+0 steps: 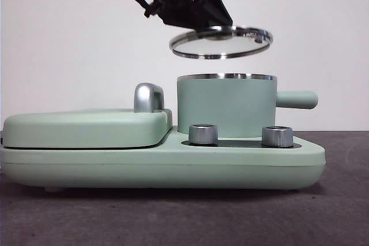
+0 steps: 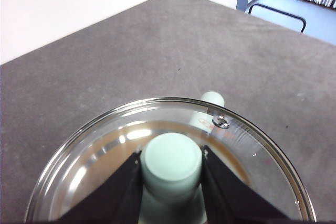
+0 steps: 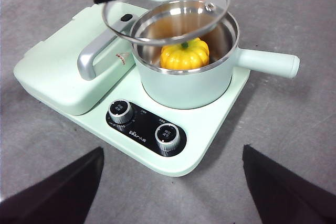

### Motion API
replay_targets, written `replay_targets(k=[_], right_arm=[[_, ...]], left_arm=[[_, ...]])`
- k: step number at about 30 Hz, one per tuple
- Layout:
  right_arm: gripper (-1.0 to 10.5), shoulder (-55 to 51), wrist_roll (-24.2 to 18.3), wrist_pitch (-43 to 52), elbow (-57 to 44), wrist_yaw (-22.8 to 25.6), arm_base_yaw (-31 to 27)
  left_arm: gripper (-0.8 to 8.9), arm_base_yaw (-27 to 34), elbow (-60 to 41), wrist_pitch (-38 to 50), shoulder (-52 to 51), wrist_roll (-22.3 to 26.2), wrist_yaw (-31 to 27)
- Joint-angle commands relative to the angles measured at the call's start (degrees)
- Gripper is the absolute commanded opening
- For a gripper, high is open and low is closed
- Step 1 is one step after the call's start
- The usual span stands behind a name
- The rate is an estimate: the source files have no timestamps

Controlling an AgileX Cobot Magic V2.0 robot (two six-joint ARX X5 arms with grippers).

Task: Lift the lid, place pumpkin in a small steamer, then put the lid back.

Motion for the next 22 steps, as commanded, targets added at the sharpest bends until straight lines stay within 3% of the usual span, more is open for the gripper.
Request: replay_targets(k=[1, 22], right_arm=[[4.1, 0.2, 0.7, -0.1, 0.2, 0.1, 0.4], [4.1, 0.2, 0.7, -1.0, 0.2, 0.2, 0.4]], left_arm=[[0.08, -0.8, 1.4, 3.3, 1.9, 3.4, -1.2], [0.08, -0.8, 1.4, 7.1, 6.9, 3.9, -1.2]])
